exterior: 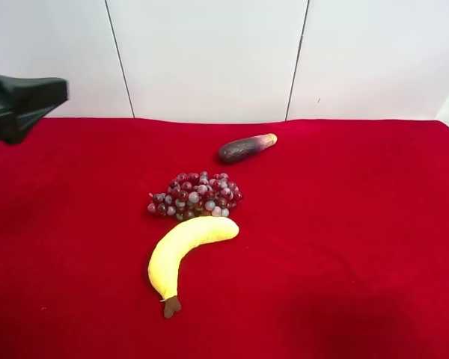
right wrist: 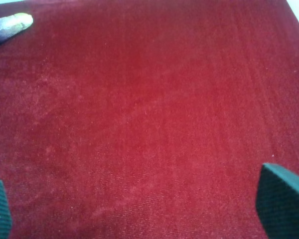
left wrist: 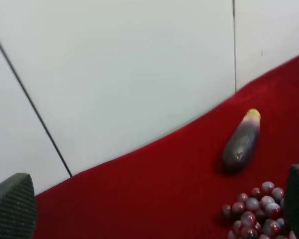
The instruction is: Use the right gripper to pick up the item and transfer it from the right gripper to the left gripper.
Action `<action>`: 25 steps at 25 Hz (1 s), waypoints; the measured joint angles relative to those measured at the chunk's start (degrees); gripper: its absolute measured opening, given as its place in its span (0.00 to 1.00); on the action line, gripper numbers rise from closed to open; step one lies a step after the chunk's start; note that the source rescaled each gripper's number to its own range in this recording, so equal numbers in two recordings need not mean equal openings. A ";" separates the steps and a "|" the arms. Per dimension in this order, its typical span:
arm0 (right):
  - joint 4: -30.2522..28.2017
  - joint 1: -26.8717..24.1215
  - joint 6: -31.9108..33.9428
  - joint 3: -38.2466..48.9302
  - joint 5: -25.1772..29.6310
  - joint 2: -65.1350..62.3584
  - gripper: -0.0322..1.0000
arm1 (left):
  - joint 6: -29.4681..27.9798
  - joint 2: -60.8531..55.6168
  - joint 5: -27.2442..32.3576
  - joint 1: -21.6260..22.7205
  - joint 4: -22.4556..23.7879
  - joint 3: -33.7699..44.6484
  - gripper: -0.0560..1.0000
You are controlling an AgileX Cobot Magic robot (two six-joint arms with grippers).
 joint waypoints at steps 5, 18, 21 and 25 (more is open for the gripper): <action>0.00 0.00 0.00 0.00 0.00 0.00 0.96 | -2.25 -11.53 2.50 7.39 -0.96 7.14 1.00; 0.00 0.00 0.00 0.00 0.00 0.00 0.96 | -2.67 -25.93 4.00 13.18 -3.42 10.27 1.00; 0.00 0.00 0.00 0.00 0.00 0.00 0.96 | -2.67 -25.53 4.11 13.18 -2.06 10.27 1.00; 0.00 0.00 0.00 0.00 0.00 0.00 0.96 | -2.67 -25.53 4.17 13.18 1.91 10.27 1.00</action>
